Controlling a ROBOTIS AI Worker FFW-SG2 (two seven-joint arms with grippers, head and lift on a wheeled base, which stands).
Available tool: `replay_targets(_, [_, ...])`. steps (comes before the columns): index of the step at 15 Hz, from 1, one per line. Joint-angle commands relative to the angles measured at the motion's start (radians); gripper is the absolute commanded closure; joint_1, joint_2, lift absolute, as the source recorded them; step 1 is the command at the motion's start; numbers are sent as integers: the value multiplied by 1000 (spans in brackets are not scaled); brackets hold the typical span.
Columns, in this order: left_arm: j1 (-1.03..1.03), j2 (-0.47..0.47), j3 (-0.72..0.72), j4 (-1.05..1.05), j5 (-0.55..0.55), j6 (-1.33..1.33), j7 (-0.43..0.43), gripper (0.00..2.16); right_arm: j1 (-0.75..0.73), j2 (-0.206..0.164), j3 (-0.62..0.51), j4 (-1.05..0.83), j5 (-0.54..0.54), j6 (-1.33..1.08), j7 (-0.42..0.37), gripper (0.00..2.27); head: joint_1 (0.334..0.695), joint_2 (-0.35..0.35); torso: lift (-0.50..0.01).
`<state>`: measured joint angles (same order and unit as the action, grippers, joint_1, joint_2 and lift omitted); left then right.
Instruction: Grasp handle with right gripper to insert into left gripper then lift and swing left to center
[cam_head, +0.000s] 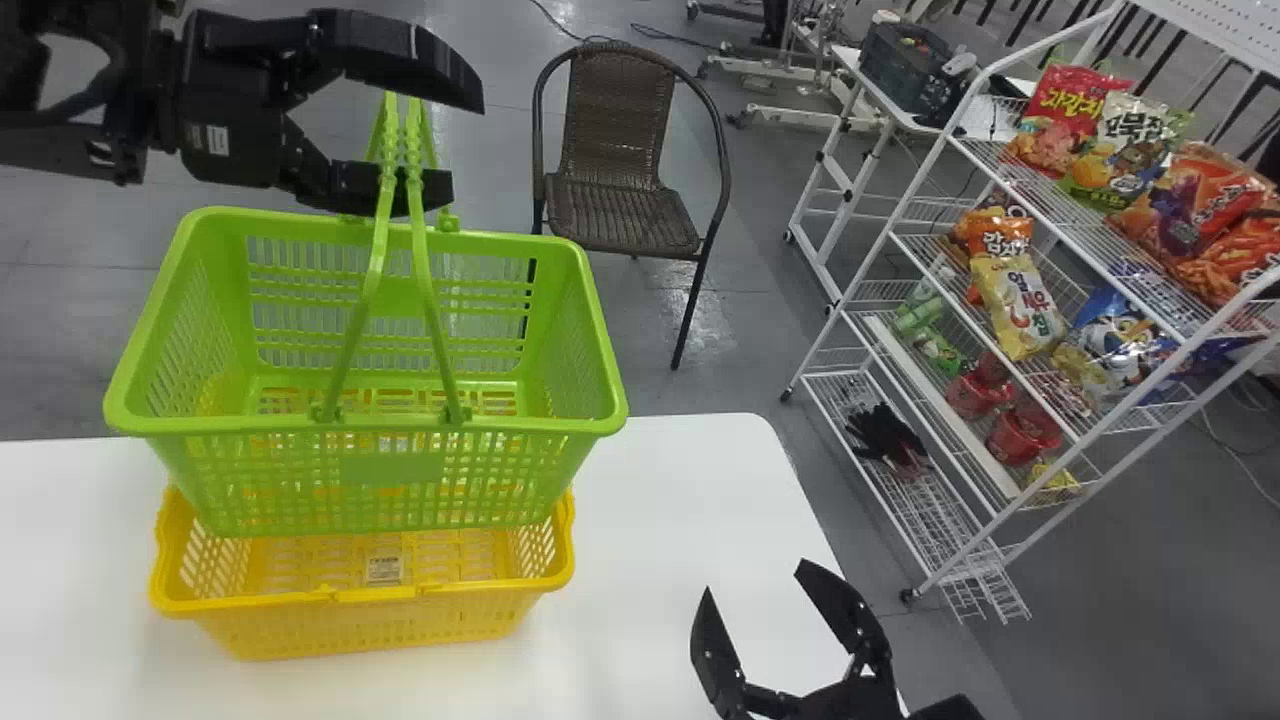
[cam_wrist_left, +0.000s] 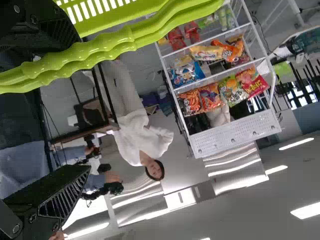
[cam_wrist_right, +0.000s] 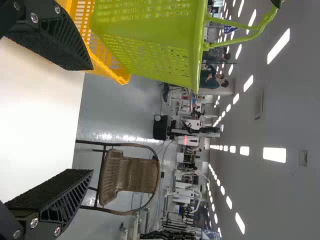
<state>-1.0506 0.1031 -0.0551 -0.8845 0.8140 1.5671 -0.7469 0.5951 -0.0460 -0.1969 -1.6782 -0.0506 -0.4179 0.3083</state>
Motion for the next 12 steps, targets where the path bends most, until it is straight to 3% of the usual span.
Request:
replay_targets(1, [-45,23,4,47,30,4,0,130,0,0,2,0,-5,0,0,83,695,-332,0])
replay_targets(7, [-86,47,20,82,42,4,8,286,2,0,5,0,-8,0,0,83,695,-300,0])
replay_targets(9, [-94,52,18,96,44,4,-6,623,2,0,8,0,-8,0,0,83,695,-295,0])
replay_targets(12, [-103,53,18,107,45,4,-25,1393,2,0,10,2,-8,-3,0,83,695,-289,0])
